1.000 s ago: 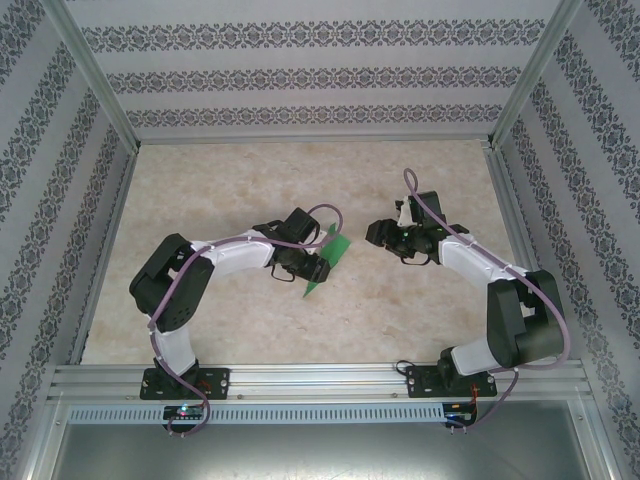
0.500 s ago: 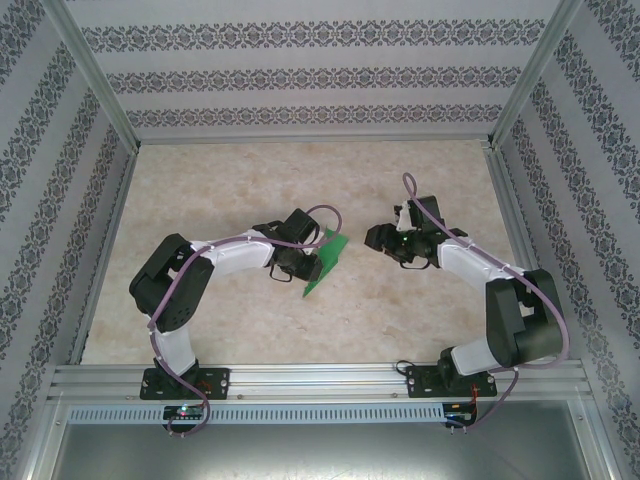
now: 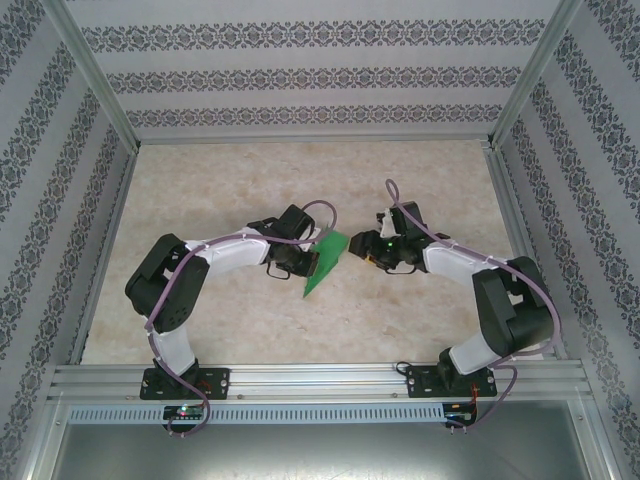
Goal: Fold a paper plane with a square sheet of paper (pick it up from the middle)
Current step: Turn over a paper plane at the center of the table.
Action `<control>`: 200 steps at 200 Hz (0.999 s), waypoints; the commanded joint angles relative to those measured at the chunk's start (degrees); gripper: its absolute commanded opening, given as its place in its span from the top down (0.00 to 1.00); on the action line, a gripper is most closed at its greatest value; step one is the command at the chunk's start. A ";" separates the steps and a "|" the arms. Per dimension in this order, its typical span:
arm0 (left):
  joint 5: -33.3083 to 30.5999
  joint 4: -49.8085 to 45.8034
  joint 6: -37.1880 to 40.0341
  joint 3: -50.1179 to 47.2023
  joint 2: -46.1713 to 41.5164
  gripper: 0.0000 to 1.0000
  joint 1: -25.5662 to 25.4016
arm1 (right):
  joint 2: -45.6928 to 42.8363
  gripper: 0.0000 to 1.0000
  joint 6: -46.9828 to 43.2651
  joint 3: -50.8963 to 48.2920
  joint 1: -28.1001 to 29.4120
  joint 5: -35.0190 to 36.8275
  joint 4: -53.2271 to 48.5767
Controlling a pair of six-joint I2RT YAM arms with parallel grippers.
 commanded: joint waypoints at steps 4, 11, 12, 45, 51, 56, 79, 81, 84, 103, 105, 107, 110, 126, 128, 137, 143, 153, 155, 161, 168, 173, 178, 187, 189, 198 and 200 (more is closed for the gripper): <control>2.64 -0.48 0.26 -1.02 -1.07 0.96 1.34 | 1.95 0.46 4.05 -1.01 2.24 -1.60 5.18; 3.71 0.07 0.03 -1.30 -1.30 0.97 1.68 | 2.36 0.46 4.79 -1.03 2.97 -1.65 6.06; 3.85 0.18 -0.03 -1.38 -1.32 0.97 1.72 | 2.41 0.46 4.93 -1.04 3.06 -1.67 6.17; 10.22 3.55 -1.92 -3.15 -2.69 0.99 4.08 | 4.64 0.46 7.67 -0.65 5.96 -1.44 8.70; 11.00 3.84 -2.01 -3.40 -2.86 0.99 4.53 | 5.12 0.46 8.03 -0.51 6.40 -1.43 8.97; 11.77 4.12 -2.11 -3.60 -3.01 0.99 4.92 | 5.62 0.46 8.35 -0.37 6.84 -1.43 9.32; 15.17 5.13 -2.55 -4.50 -2.94 0.99 6.46 | 7.54 0.46 9.40 0.64 9.03 -1.24 10.14; 15.38 5.20 -2.57 -4.57 -2.96 0.99 6.56 | 7.77 0.46 9.49 0.68 9.23 -1.21 10.33; 15.63 5.40 -2.62 -4.73 -2.98 0.99 6.69 | 8.00 0.46 9.64 0.76 9.43 -1.25 10.56; 16.45 6.68 -3.17 -5.84 -3.71 1.00 7.29 | 9.51 0.46 11.24 0.96 10.56 -1.94 12.81; 16.52 6.77 -3.21 -5.87 -3.79 1.00 7.36 | 9.67 0.46 11.38 1.03 10.71 -1.93 12.97; 16.60 6.84 -3.31 -5.99 -3.87 1.00 7.44 | 9.80 0.46 11.48 1.04 10.82 -1.93 13.08; 16.71 6.95 -3.38 -6.05 -3.99 1.00 7.51 | 9.92 0.46 11.64 1.12 10.99 -1.89 13.20; 17.56 7.75 -3.76 -6.64 -4.40 1.00 8.07 | 10.90 0.46 12.16 1.55 11.83 -1.86 13.83; 17.72 7.83 -3.89 -6.77 -4.42 1.00 8.14 | 11.01 0.46 12.18 1.64 11.95 -1.89 13.89; 18.16 8.15 -4.00 -6.97 -4.43 0.99 8.38 | 11.61 0.46 12.88 1.73 12.35 -2.19 14.67; 18.47 8.28 -4.16 -7.12 -4.32 1.00 8.48 | 12.04 0.46 13.34 1.84 12.50 -2.51 15.48; 18.80 8.60 -4.31 -7.18 -4.34 0.99 8.68 | 12.74 0.47 13.96 1.97 12.85 -2.83 16.37; 18.82 8.63 -4.31 -7.24 -4.34 1.00 8.69 | 12.85 0.47 14.08 2.07 12.87 -2.84 16.37; 19.07 8.60 -4.43 -7.25 -4.25 0.99 8.76 | 13.16 0.48 14.16 2.25 13.04 -3.07 16.61; 19.19 8.56 -4.41 -7.31 -4.42 1.00 8.79 | 13.33 0.48 14.53 2.21 13.23 -3.27 17.01; 19.20 8.73 -4.44 -7.46 -4.56 1.00 8.79 | 13.35 0.49 14.82 2.12 13.33 -3.36 17.51; 19.12 8.80 -4.57 -7.52 -4.77 1.00 8.86 | 13.33 0.49 15.12 2.01 13.34 -3.49 17.88; 19.23 8.91 -4.74 -7.74 -5.00 1.00 8.96 | 13.35 0.50 15.70 1.85 13.42 -3.70 18.46; 19.28 8.91 -4.81 -7.77 -5.03 0.99 9.03 | 13.35 0.50 15.85 1.84 13.41 -3.82 18.67; 19.55 8.90 -4.91 -7.77 -5.21 0.99 9.18 | 13.27 0.51 16.44 1.71 13.44 -4.26 19.40; 19.58 8.93 -4.92 -7.76 -5.28 0.99 9.21 | 13.22 0.52 16.57 1.63 13.48 -4.36 19.52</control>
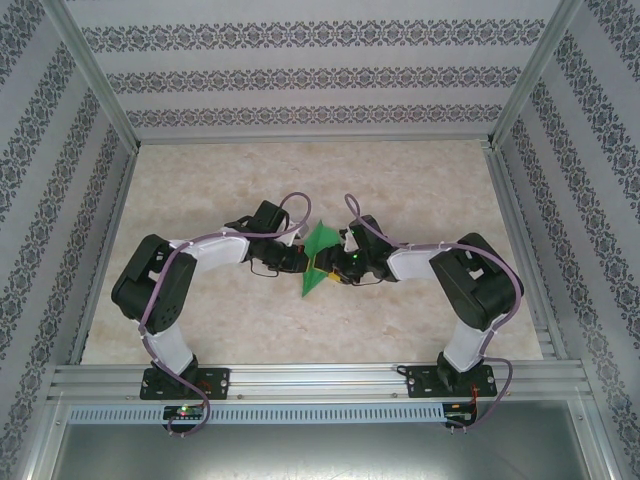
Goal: Fold a paper plane with a square sheet of paper (pick it up from the middle)
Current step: Turn over a paper plane at the center of the table.
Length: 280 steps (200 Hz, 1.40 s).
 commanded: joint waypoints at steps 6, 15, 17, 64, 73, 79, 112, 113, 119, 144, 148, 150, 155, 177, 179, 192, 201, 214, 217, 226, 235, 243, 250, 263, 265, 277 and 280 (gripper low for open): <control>1.78 1.74 -1.04 -0.89 -2.26 0.99 1.00 | 0.40 0.52 2.61 0.61 0.53 -2.13 4.07; 1.76 1.70 -0.91 -1.03 -2.40 0.99 1.16 | 0.01 0.52 2.91 0.49 0.53 -2.39 4.27; 1.76 1.71 -0.95 -1.03 -2.40 0.99 1.18 | -0.14 0.52 2.90 0.47 0.53 -2.42 4.26; 2.39 2.00 -1.17 -1.42 -2.67 0.99 1.52 | -2.16 0.49 5.18 -0.85 0.71 -2.93 6.54; 2.46 2.04 -1.20 -1.44 -2.62 1.00 1.53 | -2.32 0.49 5.92 -1.19 0.75 -3.28 7.68; 2.53 2.06 -1.16 -1.39 -2.58 0.99 1.60 | -2.41 0.49 6.38 -1.37 0.71 -3.63 8.27; 2.91 2.24 -1.24 -1.70 -2.62 0.99 1.62 | -3.12 0.48 7.07 -2.24 0.78 -3.75 9.34; 2.92 2.29 -1.25 -1.72 -2.64 0.99 1.62 | -3.12 0.48 7.05 -2.25 0.79 -3.75 9.36; 3.04 2.39 -1.48 -1.77 -2.67 0.99 1.71 | -2.92 0.48 7.02 -2.28 0.80 -3.75 9.23; 4.31 3.88 -2.85 -2.25 -3.41 0.99 1.96 | -1.75 0.51 6.91 -2.13 0.89 -3.97 8.78; 4.58 4.18 -3.20 -2.39 -3.58 0.99 1.97 | -1.64 0.51 6.90 -2.11 0.89 -3.93 8.69; 4.77 4.42 -3.32 -2.47 -3.66 0.99 2.04 | -1.57 0.52 6.82 -2.05 0.89 -3.93 8.59; 5.13 4.78 -3.66 -2.59 -3.82 0.99 2.06 | -1.36 0.53 6.77 -2.07 0.89 -3.69 8.44; 6.70 6.27 -5.32 -3.21 -4.97 0.99 2.49 | -0.76 0.59 7.02 -1.92 0.87 -3.74 8.60; 6.84 6.37 -5.41 -3.22 -5.07 0.99 2.54 | -0.71 0.59 7.07 -1.93 0.88 -3.68 8.70; 7.69 7.03 -6.25 -3.39 -5.60 0.99 2.84 | -0.40 0.63 7.14 -1.55 1.06 -3.79 8.50; 8.24 7.45 -6.62 -3.43 -5.85 0.99 2.90 | -0.31 0.64 6.90 -1.31 1.14 -3.62 7.98; 8.90 7.58 -6.92 -3.40 -6.00 0.99 2.94 | -0.09 0.68 7.03 -1.03 1.24 -3.82 8.23; 9.10 7.71 -6.97 -3.43 -5.94 0.99 2.94 | -0.05 0.69 6.98 -0.96 1.31 -3.91 8.25; 9.35 8.08 -7.27 -3.57 -5.87 0.99 2.90 | -0.05 0.71 7.16 -0.71 1.40 -4.08 8.37; 9.63 8.31 -7.50 -3.74 -5.68 0.99 3.02 | -0.13 0.71 7.43 -0.63 1.41 -4.21 8.65; 9.78 8.40 -7.61 -3.73 -5.47 0.99 3.03 | -0.35 0.72 7.66 -0.62 1.50 -4.28 9.00; 9.78 8.49 -7.66 -3.84 -5.23 0.99 3.03 | -0.52 0.72 7.96 -0.68 1.50 -4.34 9.32; 9.78 8.90 -7.77 -3.97 -5.01 0.99 3.03 | -0.90 0.76 8.43 -0.68 1.58 -4.53 9.73; 9.81 8.92 -7.81 -4.05 -4.94 0.99 3.01 | -0.94 0.76 8.50 -0.68 1.59 -4.54 9.69; 9.84 9.11 -7.94 -4.20 -5.04 0.99 3.03 | -1.40 0.77 8.38 -0.68 1.65 -4.46 9.12; 9.82 9.10 -7.94 -4.24 -5.03 0.98 3.03 | -1.49 0.77 8.24 -0.68 1.67 -4.39 8.85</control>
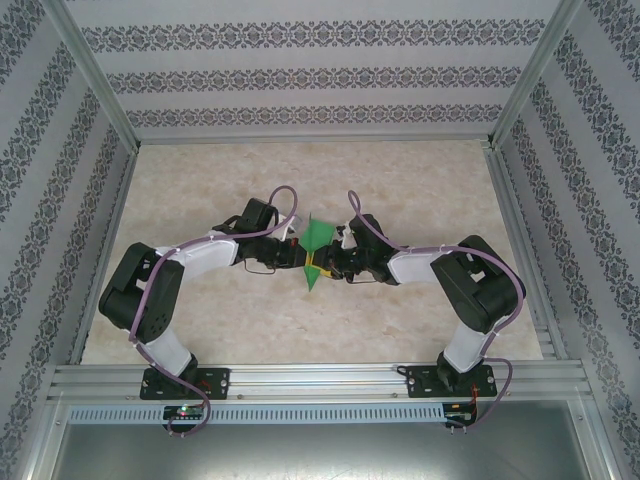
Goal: Fold a paper plane with a square sheet of paper (pick it up from the middle)
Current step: Turn over a paper plane at the center of the table.
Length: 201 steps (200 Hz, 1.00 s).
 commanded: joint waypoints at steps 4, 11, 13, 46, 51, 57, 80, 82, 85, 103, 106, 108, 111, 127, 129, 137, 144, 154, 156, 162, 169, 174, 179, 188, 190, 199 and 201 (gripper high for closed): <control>2.21 2.99 -1.03 -0.76 -0.52 0.98 0.67 | -0.40 0.78 0.35 0.76 0.78 -0.83 0.11; 1.98 2.98 -1.18 -0.87 -0.67 0.98 0.81 | -0.48 0.80 0.06 0.71 0.80 -0.72 -0.42; 1.95 2.98 -1.18 -0.94 -0.70 0.98 0.84 | -0.49 0.81 -0.04 0.71 0.82 -0.67 -0.64; 1.35 2.58 -1.56 -1.17 -1.72 0.96 1.54 | -1.00 0.89 -2.20 0.86 0.82 0.55 -4.26; 1.16 2.27 -1.49 -1.22 -1.83 0.96 1.63 | -1.25 0.90 -2.67 0.89 0.81 0.89 -4.93; 0.81 1.90 -1.42 -1.18 -1.94 0.94 1.72 | -1.60 0.91 -3.16 1.06 0.82 1.25 -5.71; 0.24 1.32 -1.38 -1.40 -1.94 0.89 1.99 | -3.10 0.98 -5.32 1.80 0.82 3.34 -9.85; 0.21 1.31 -1.38 -1.38 -1.88 0.88 1.99 | -3.10 0.98 -5.41 1.89 0.82 3.42 -10.01; 0.24 1.23 -1.38 -1.38 -1.80 0.88 1.99 | -3.29 0.99 -5.86 1.98 0.82 3.70 -10.77; 0.44 1.51 -1.72 -1.37 -1.77 0.87 2.07 | -4.15 1.00 -8.32 3.11 0.91 5.68 -15.15; 0.47 1.70 -1.93 -1.38 -1.75 0.86 2.07 | -4.29 1.00 -8.75 3.30 0.99 5.82 -15.82; 0.56 1.74 -1.98 -1.39 -1.76 0.86 2.07 | -4.34 1.00 -9.10 3.45 1.00 5.99 -16.31; 0.60 1.90 -2.10 -1.39 -1.77 0.86 2.07 | -4.48 1.00 -9.48 3.56 1.00 6.17 -17.05; 1.22 2.95 -2.77 -1.44 -1.61 0.84 2.07 | -5.20 1.00 -12.47 5.25 1.32 8.51 -22.77; 1.29 3.02 -2.85 -1.48 -1.55 0.84 2.07 | -5.27 1.00 -12.80 5.45 1.34 8.80 -23.52; 1.56 3.23 -3.05 -1.46 -1.29 0.83 2.09 | -5.55 1.00 -13.99 6.37 1.51 9.64 -26.34; 1.85 3.37 -3.10 -1.38 -1.07 0.82 2.07 | -5.80 1.00 -15.07 7.09 1.65 10.57 -28.43; 2.31 3.72 -3.39 -1.47 -0.89 0.80 2.07 | -6.07 1.00 -16.71 8.21 2.03 12.45 -32.26; 2.34 3.76 -3.40 -1.42 -0.89 0.79 2.07 | -6.06 1.00 -17.09 8.48 2.11 12.82 -33.12; 2.37 3.71 -3.41 -1.48 -1.02 0.76 2.07 | -6.19 1.00 -18.41 9.43 2.41 14.27 -35.73; 2.15 3.33 -3.28 -1.47 -1.42 0.73 2.07 | -6.20 1.00 -20.11 10.87 2.98 16.67 -39.92; 1.83 2.96 -3.03 -1.45 -1.70 0.71 2.07 | -6.13 1.00 -21.36 11.99 3.53 18.69 -42.76; 1.33 2.35 -2.72 -1.47 -2.10 0.69 2.04 | -6.05 1.00 -22.21 12.78 3.94 20.09 -44.75; 0.35 0.94 -1.96 -1.28 -2.63 0.64 2.07 | -5.66 1.00 -23.66 14.20 4.73 22.47 -48.39; 0.04 0.54 -1.77 -1.26 -2.75 0.63 2.07 | -5.52 1.00 -23.97 14.68 4.94 22.92 -49.11; -0.80 -0.67 -1.26 -1.20 -3.12 0.59 2.07 | -4.68 1.00 -24.92 15.90 5.71 25.18 -51.85; -0.97 -0.92 -1.20 -1.18 -3.18 0.58 2.07 | -4.44 1.00 -25.16 16.27 5.91 25.71 -52.48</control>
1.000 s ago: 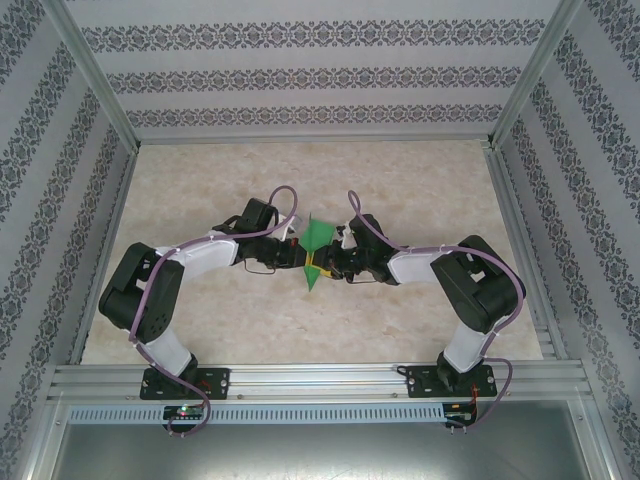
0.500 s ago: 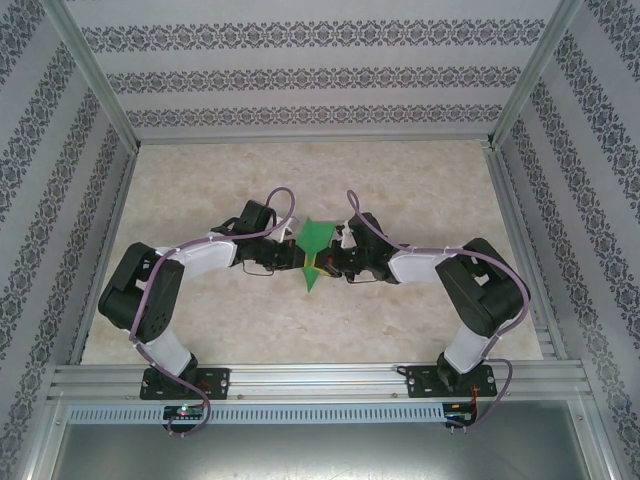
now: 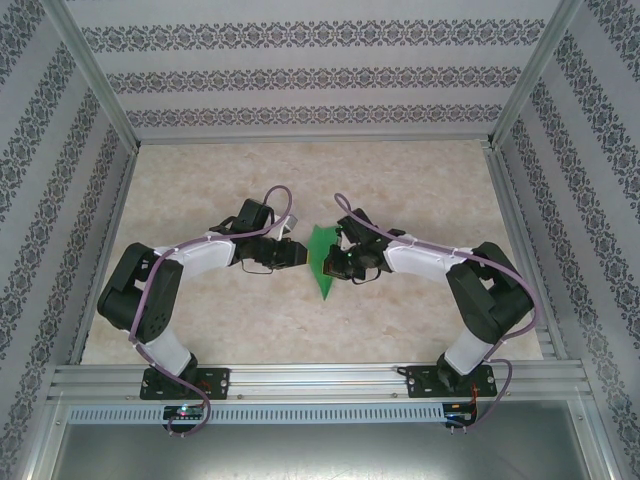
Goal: Fold a paper plane with a square sheet of paper (pick it up from the middle)
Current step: Turn over a paper plane at the center of the table.
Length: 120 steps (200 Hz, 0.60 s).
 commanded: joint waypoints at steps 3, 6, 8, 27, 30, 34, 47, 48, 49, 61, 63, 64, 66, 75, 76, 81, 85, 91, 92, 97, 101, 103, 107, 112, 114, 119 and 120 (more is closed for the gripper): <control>-1.82 -2.43 1.52 0.11 -2.96 0.57 0.59 | 0.26 1.00 -6.54 4.29 2.30 9.70 -14.53; -1.90 -2.67 1.63 0.07 -3.00 0.56 0.59 | 0.64 1.00 -6.84 4.74 2.68 10.36 -15.25; -2.02 -2.87 1.63 0.02 -3.08 0.55 0.59 | 0.84 1.00 -7.02 5.03 2.84 10.79 -15.84; -3.29 -4.23 1.97 -0.75 -4.56 0.53 0.58 | 2.77 1.00 -7.76 7.18 4.47 14.30 -18.96; -3.58 -4.59 2.16 -0.84 -4.86 0.53 0.59 | 3.04 1.00 -7.85 7.41 4.67 14.72 -19.22; -4.06 -4.98 2.29 -1.08 -5.18 0.52 0.59 | 3.42 1.00 -7.89 7.77 5.04 15.13 -19.40; -5.47 -6.57 2.84 -1.65 -6.32 0.51 0.59 | 5.09 1.00 -8.12 9.00 5.88 16.44 -20.48; -5.58 -6.71 2.87 -1.66 -6.39 0.51 0.59 | 5.21 0.99 -8.14 9.05 5.96 16.54 -20.53; -5.63 -6.83 2.94 -1.71 -6.46 0.51 0.59 | 5.36 0.99 -8.15 9.17 5.99 16.68 -20.60; -6.67 -7.71 3.13 -2.41 -7.27 0.50 0.59 | 6.77 0.99 -8.11 10.08 6.84 17.32 -20.91; -6.83 -7.84 3.10 -2.52 -7.40 0.50 0.59 | 6.99 0.99 -8.09 10.21 6.98 17.47 -20.88; -6.92 -7.87 3.09 -2.58 -7.45 0.50 0.59 | 7.08 0.99 -8.08 10.32 7.03 17.45 -20.90; -7.03 -8.01 3.09 -2.75 -7.65 0.50 0.59 | 7.30 0.98 -8.10 10.49 7.14 17.57 -20.88; -7.34 -8.34 3.10 -3.47 -8.29 0.49 0.59 | 8.34 0.98 -8.03 11.13 7.58 17.92 -21.18; -7.39 -8.39 3.05 -3.58 -8.34 0.49 0.59 | 8.41 0.98 -8.01 11.26 7.60 17.94 -21.18; -7.65 -8.61 2.99 -3.93 -8.78 0.49 0.59 | 9.08 0.97 -7.92 11.68 7.88 18.24 -21.42; -7.78 -8.82 3.00 -4.18 -9.12 0.49 0.59 | 9.51 0.97 -7.86 11.91 8.05 18.40 -21.53; -7.84 -9.01 3.03 -4.50 -9.71 0.48 0.59 | 10.07 0.96 -7.69 12.25 8.27 18.40 -21.43; -7.82 -9.08 3.02 -4.58 -9.84 0.48 0.59 | 10.16 0.96 -7.62 12.31 8.29 18.40 -21.40; -8.09 -9.55 3.14 -4.71 -10.38 0.48 0.59 | 10.54 0.94 -7.45 12.51 8.53 18.25 -21.17; -8.31 -9.92 3.26 -4.85 -10.88 0.47 0.54 | 10.82 0.93 -7.37 12.73 8.74 18.08 -21.06; -8.39 -10.04 3.33 -4.90 -11.07 0.46 0.58 | 10.96 0.92 -7.31 12.78 8.84 18.06 -21.03; -8.57 -10.40 3.35 -5.05 -11.45 0.45 0.57 | 11.26 0.91 -7.14 13.03 9.09 18.00 -21.02; -8.74 -10.54 3.51 -5.19 -11.98 0.44 0.59 | 11.52 0.90 -6.89 13.37 9.28 17.94 -20.86; -8.76 -10.65 3.48 -5.25 -12.16 0.44 0.52 | 11.67 0.90 -6.79 13.40 9.35 17.71 -20.76; -8.91 -10.96 3.66 -5.29 -12.50 0.44 0.54 | 11.84 0.89 -6.57 13.50 9.53 16.93 -20.21; -8.93 -10.97 3.68 -5.24 -12.51 0.44 0.52 | 11.88 0.89 -6.53 13.46 9.58 16.74 -20.04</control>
